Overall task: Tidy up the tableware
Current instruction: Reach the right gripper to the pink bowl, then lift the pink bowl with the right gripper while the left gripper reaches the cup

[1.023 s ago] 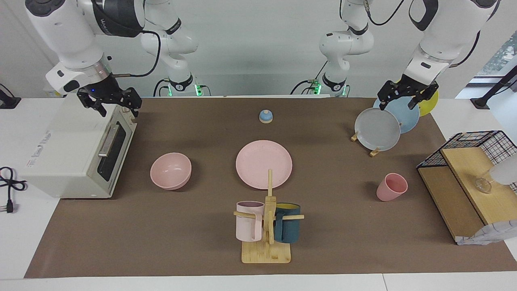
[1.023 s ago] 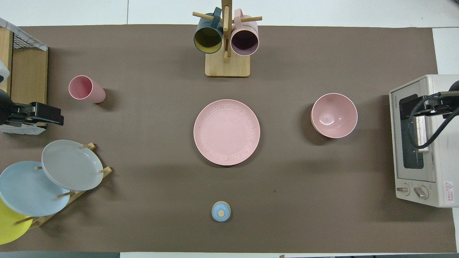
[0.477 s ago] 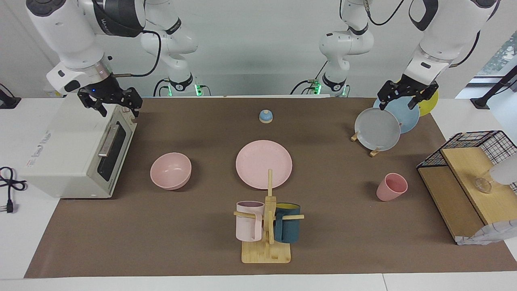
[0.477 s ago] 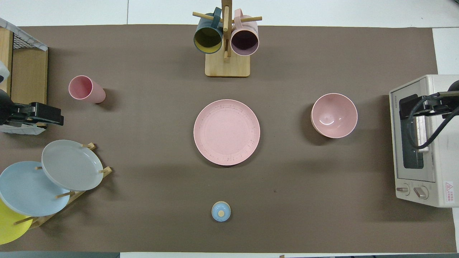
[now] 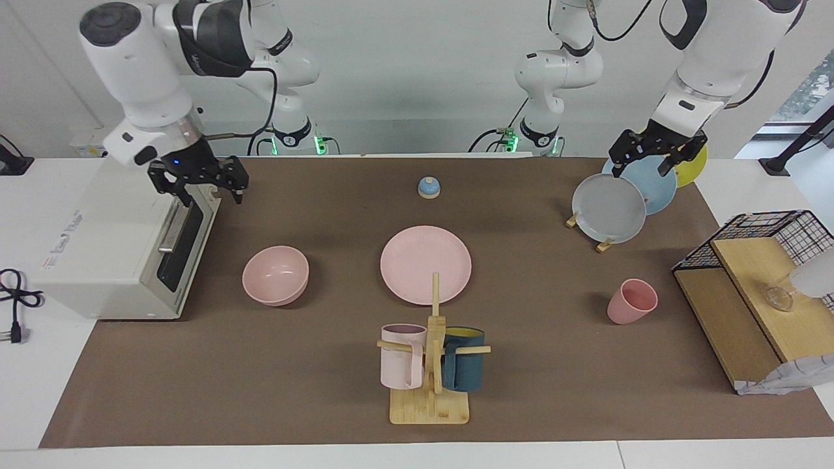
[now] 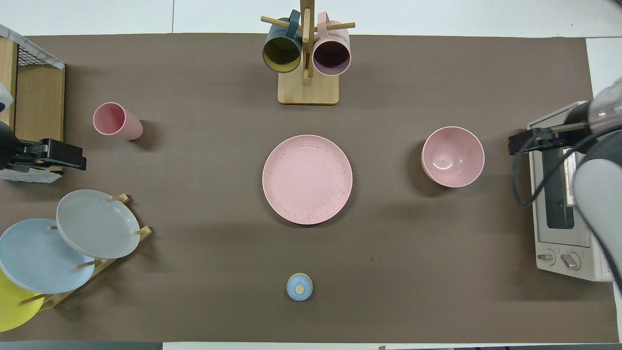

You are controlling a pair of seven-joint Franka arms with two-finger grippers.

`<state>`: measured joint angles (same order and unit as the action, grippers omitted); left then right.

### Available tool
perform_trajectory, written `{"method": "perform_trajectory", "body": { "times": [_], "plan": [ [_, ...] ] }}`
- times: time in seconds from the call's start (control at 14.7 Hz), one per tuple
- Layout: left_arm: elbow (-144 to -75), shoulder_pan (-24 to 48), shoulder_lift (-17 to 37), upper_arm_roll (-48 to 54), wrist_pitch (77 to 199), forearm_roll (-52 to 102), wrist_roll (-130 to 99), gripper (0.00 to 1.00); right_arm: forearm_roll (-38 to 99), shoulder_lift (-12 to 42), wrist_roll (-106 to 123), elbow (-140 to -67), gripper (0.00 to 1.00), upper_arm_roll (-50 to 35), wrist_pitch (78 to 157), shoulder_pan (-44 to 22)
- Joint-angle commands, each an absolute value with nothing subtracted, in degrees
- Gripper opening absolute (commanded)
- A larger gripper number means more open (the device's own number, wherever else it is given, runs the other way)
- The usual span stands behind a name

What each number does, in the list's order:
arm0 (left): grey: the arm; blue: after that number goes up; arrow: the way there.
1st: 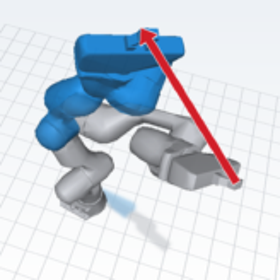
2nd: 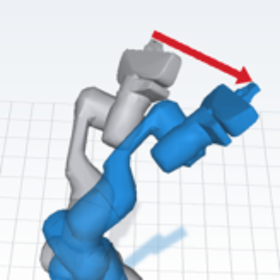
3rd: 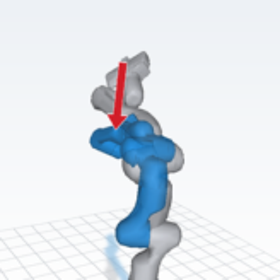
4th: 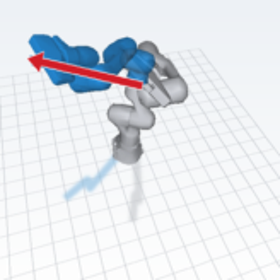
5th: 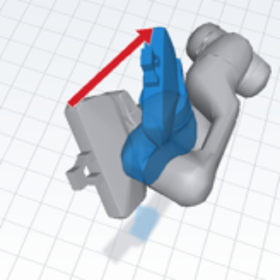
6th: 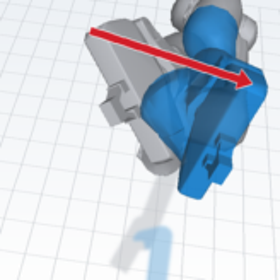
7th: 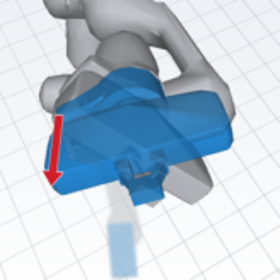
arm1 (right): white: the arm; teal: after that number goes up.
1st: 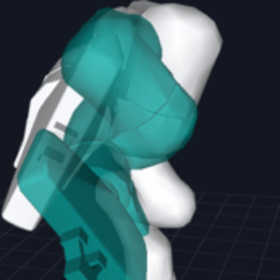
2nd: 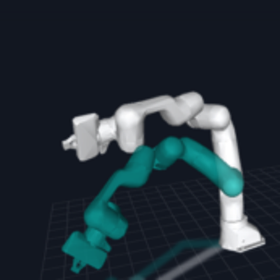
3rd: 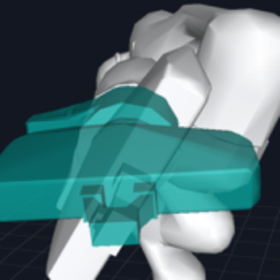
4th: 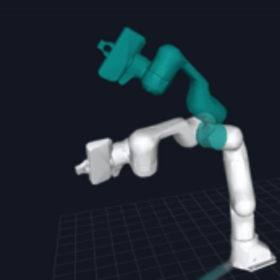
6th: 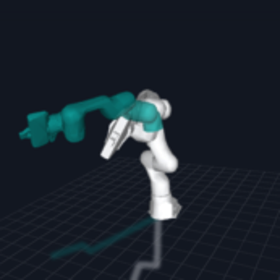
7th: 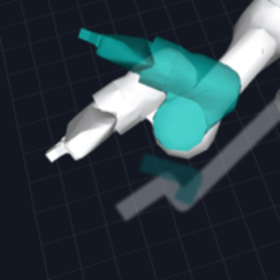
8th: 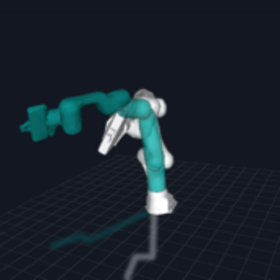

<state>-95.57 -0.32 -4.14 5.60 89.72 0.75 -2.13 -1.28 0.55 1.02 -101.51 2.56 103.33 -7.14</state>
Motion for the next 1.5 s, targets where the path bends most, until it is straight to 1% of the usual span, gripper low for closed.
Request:
{"method": "perform_trajectory", "body": {
  "times": [0.0, 0.14, 0.2, 0.34, 0.48, 0.68, 0.82, 0.95, 1.16, 1.23, 1.3, 1.36, 1.43],
  "plan": [
    [-96.77, -0.70, -5.62, 5.98, 89.12, -0.35, -2.64, 1.00, -0.61, 4.29, -3.68, -104.77, 1.00, 2.37, 111.25, -12.12],
    [-96.77, -0.70, -5.62, 5.98, 89.12, -0.35, -2.64, 1.00, -0.53, 8.59, -3.78, -105.29, 1.00, 2.20, 118.18, -13.18],
    [-96.77, -0.70, -5.62, 5.89, 89.21, -0.35, -2.64, 1.00, -0.53, 9.57, -3.87, -107.21, 1.00, 2.20, 121.52, -13.44],
    [-96.77, -0.70, -5.62, 5.89, 89.12, -0.35, -2.64, 1.00, -0.53, 9.49, -4.74, -112.82, 1.00, 2.20, 127.59, -14.41],
    [-96.77, -0.70, -5.62, 5.89, 89.12, -0.35, -2.64, 1.00, -0.53, 9.58, -4.92, -116.88, 1.00, 2.20, 132.52, -14.68],
    [-96.77, -0.70, -5.62, 5.89, 89.12, -0.35, -2.64, 1.00, -0.53, 10.37, -5.53, -118.82, 0.99, 2.20, 132.98, -14.59],
    [-96.77, -0.70, -5.62, 5.89, 89.12, -0.35, -2.64, 1.00, -0.53, 10.72, -5.89, -119.00, 0.95, 2.20, 133.15, -14.68],
    [-96.77, -0.70, -5.62, 5.98, 89.21, -0.35, -2.64, 1.00, -0.53, 11.69, -5.80, -119.18, 0.81, 2.20, 133.33, -14.59],
    [-96.77, -0.70, -5.62, 5.89, 89.12, -0.35, -2.55, 1.00, -0.53, 12.04, -5.71, -119.27, 0.50, 2.20, 133.42, -14.68],
    [-96.77, -0.70, -5.62, 5.89, 89.12, -0.35, -2.64, 1.00, -0.53, 12.30, -5.45, -119.27, 0.44, 2.28, 133.42, -14.68],
    [-96.77, -0.70, -5.62, 5.89, 89.12, -0.35, -2.64, 1.00, -0.53, 12.39, -5.10, -119.27, 0.41, 2.29, 133.42, -14.68],
    [-96.77, -0.70, -5.62, 5.89, 89.12, -0.35, -2.64, 1.00, -0.53, 12.57, -4.75, -119.27, 0.32, 2.29, 133.42, -14.59],
    [-96.77, -0.70, -5.62, 5.89, 89.21, -0.35, -2.64, 1.00, -0.61, 12.57, -4.05, -119.09, 0.18, 2.29, 133.42, -14.59]
  ]
}}
